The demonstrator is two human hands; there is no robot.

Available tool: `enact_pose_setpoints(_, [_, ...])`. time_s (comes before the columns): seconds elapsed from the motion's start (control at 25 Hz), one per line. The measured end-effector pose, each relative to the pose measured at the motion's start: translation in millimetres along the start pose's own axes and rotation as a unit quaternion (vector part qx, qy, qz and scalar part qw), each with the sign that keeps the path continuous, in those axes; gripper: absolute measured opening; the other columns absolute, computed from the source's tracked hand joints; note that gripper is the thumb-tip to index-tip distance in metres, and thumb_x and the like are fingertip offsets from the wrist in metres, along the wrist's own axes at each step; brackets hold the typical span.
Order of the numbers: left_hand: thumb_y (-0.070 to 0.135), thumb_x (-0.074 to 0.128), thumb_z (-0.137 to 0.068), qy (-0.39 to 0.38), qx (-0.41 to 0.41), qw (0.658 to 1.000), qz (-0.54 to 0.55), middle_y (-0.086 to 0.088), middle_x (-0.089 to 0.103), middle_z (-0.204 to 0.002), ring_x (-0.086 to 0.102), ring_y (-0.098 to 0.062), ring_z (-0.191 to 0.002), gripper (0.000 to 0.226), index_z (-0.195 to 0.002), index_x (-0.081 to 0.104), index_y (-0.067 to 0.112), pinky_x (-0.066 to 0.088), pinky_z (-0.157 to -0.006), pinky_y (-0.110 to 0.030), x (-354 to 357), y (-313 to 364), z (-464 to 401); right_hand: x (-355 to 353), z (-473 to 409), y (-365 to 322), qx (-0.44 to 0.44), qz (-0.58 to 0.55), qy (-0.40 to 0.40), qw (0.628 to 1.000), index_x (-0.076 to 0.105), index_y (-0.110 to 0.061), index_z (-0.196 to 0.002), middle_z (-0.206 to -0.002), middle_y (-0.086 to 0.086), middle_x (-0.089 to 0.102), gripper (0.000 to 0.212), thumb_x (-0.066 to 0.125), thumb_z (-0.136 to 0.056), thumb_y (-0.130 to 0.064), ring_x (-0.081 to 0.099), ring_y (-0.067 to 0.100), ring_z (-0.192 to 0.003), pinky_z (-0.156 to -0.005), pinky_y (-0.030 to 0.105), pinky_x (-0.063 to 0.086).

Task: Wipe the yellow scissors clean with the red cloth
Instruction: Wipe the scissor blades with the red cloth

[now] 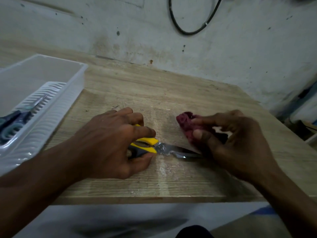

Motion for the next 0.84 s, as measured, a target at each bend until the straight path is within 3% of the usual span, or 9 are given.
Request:
enact_pose_setpoints(0.12, [0.068, 0.051, -0.082, -0.005, -0.003, 1.000, 0.007, 0.012, 0.061, -0.099, 0.056, -0.015, -0.088, 0.053, -0.122, 0.069, 0.039, 0.052, -0.070, -0.035, -1, 0, 0, 11, 0, -20, -0.079, 0.000, 0.033, 0.996, 0.079, -0.045, -0.098, -0.093, -0.027, 0.072, 0.014, 0.075, -0.088, -0.036, 0.056, 0.011, -0.100, -0.080, 0.033, 0.047])
enact_pose_setpoints(0.24, [0.070, 0.049, -0.083, -0.008, -0.006, 1.000, -0.005, 0.012, 0.061, -0.100, 0.057, -0.016, -0.090, 0.055, -0.124, 0.069, 0.039, 0.051, -0.071, -0.034, -1, 0, 1, 48, 23, -23, -0.168, 0.094, -0.016, 0.981, 0.077, -0.042, -0.117, -0.114, -0.016, 0.067, 0.026, 0.070, -0.092, -0.040, 0.053, 0.023, -0.109, -0.083, 0.044, 0.048])
enact_pose_setpoints(0.36, [0.070, 0.048, -0.083, -0.007, -0.002, 1.000, 0.002, 0.011, 0.061, -0.101, 0.058, -0.016, -0.091, 0.056, -0.124, 0.068, 0.039, 0.051, -0.071, -0.033, -1, -1, -1, 34, 32, -3, -0.194, 0.152, -0.051, 0.968, 0.069, -0.045, -0.131, -0.126, -0.004, 0.062, 0.040, 0.063, -0.092, -0.040, 0.054, 0.031, -0.112, -0.081, 0.049, 0.049])
enact_pose_setpoints(0.64, [0.071, 0.048, -0.082, -0.002, -0.008, 1.000, 0.015, 0.012, 0.062, -0.100, 0.059, -0.015, -0.090, 0.057, -0.125, 0.068, 0.040, 0.054, -0.067, -0.038, -2, -1, 0, 43, 27, -13, -0.198, 0.166, -0.073, 0.963, 0.065, -0.044, -0.136, -0.122, 0.003, 0.060, 0.047, 0.055, -0.090, -0.042, 0.053, 0.033, -0.108, -0.078, 0.048, 0.046])
enact_pose_setpoints(0.72, [0.071, 0.047, -0.081, -0.012, -0.008, 1.000, 0.011, 0.011, 0.062, -0.100, 0.059, -0.016, -0.091, 0.056, -0.124, 0.068, 0.041, 0.052, -0.069, -0.036, 0, 0, 0, 32, 35, -15, -0.196, 0.168, -0.082, 0.963, 0.061, -0.047, -0.140, -0.125, 0.002, 0.057, 0.046, 0.053, -0.094, -0.049, 0.052, 0.031, -0.112, -0.082, 0.047, 0.046])
enact_pose_setpoints(0.84, [0.070, 0.049, -0.080, -0.010, -0.016, 1.000, 0.005, 0.012, 0.060, -0.099, 0.058, -0.016, -0.091, 0.053, -0.122, 0.067, 0.043, 0.051, -0.070, -0.035, -3, -1, 2, 36, 32, -23, -0.169, 0.178, -0.093, 0.965, 0.058, -0.049, -0.141, -0.131, 0.003, 0.050, 0.058, 0.039, -0.095, -0.077, 0.047, 0.028, -0.120, -0.089, 0.045, 0.042])
Point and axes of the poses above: each hand's wrist, its own z-axis away from the middle knuckle, its own x-axis out of the palm, y = z × x, the point moved 2 cm from there along -z, towards the middle knuckle
